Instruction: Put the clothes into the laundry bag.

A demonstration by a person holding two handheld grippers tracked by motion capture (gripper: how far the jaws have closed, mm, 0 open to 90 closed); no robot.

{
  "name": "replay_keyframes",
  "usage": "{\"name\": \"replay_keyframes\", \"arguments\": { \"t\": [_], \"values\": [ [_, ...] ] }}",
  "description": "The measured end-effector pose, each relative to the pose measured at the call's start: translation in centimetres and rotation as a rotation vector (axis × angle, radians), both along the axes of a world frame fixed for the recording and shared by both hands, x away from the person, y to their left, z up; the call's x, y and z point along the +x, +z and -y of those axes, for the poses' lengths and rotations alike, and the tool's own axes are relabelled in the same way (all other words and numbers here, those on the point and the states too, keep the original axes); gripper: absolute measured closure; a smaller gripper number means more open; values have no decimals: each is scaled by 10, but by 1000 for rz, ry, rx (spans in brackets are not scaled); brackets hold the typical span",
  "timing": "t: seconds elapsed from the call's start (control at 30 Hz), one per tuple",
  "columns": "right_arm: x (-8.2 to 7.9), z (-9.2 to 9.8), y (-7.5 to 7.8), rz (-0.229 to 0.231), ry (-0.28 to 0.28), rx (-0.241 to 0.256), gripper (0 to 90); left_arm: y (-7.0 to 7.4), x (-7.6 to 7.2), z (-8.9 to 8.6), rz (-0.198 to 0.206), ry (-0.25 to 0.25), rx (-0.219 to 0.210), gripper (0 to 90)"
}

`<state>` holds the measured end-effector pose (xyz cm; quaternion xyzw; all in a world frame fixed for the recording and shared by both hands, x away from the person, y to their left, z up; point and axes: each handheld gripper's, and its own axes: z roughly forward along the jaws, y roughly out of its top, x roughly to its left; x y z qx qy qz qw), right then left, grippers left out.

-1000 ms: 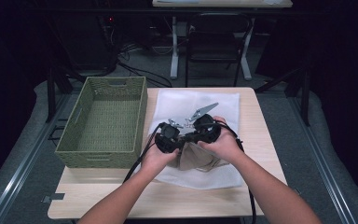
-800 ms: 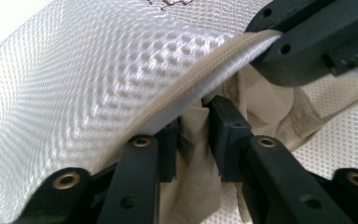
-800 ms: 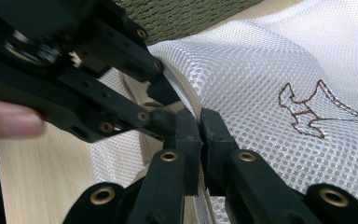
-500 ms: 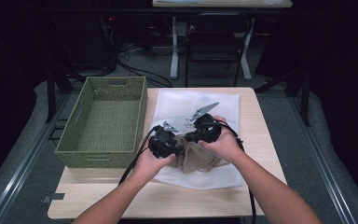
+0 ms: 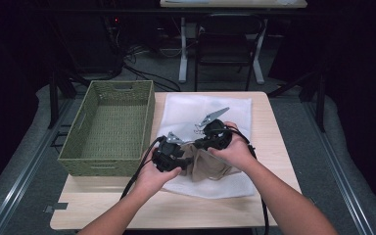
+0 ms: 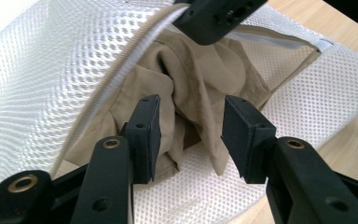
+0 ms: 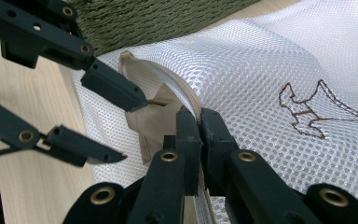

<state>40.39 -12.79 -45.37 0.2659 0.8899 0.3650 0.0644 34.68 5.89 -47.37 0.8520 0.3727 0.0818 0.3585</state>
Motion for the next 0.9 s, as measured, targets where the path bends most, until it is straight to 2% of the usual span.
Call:
{"name": "replay_keyframes", "arguments": {
  "t": [0.17, 0.23, 0.37, 0.43, 0.47, 0.57, 0.7, 0.8, 0.9],
  "values": [
    [0, 0, 1, 1, 1, 0, 872, -2, -1, 4, -19, -17, 2, 551],
    [-1, -1, 1, -2, -1, -1, 872, -5, -1, 8, -13, -24, 29, 531],
    [-1, -1, 1, -3, 1, 0, 872, -17, 5, 17, -15, -8, 69, 511],
    [-2, -2, 1, 0, 5, -2, 872, -21, 9, 19, -7, 9, 61, 518],
    [-2, -2, 1, 2, 7, -2, 872, -22, 12, 19, 9, 20, 67, 551],
    [-1, -1, 1, 3, 9, -4, 872, -23, 16, 18, 18, 31, 57, 713],
    [-2, 0, 0, 0, 7, 1, 871, -19, 20, 13, 40, 66, 34, 843],
    [-2, 1, 0, -4, 3, 2, 871, -15, 20, 10, 45, 66, 26, 869],
    [-2, 0, -1, 0, 6, 6, 871, -14, 17, 11, 15, 33, 7, 797]
  ]
}}
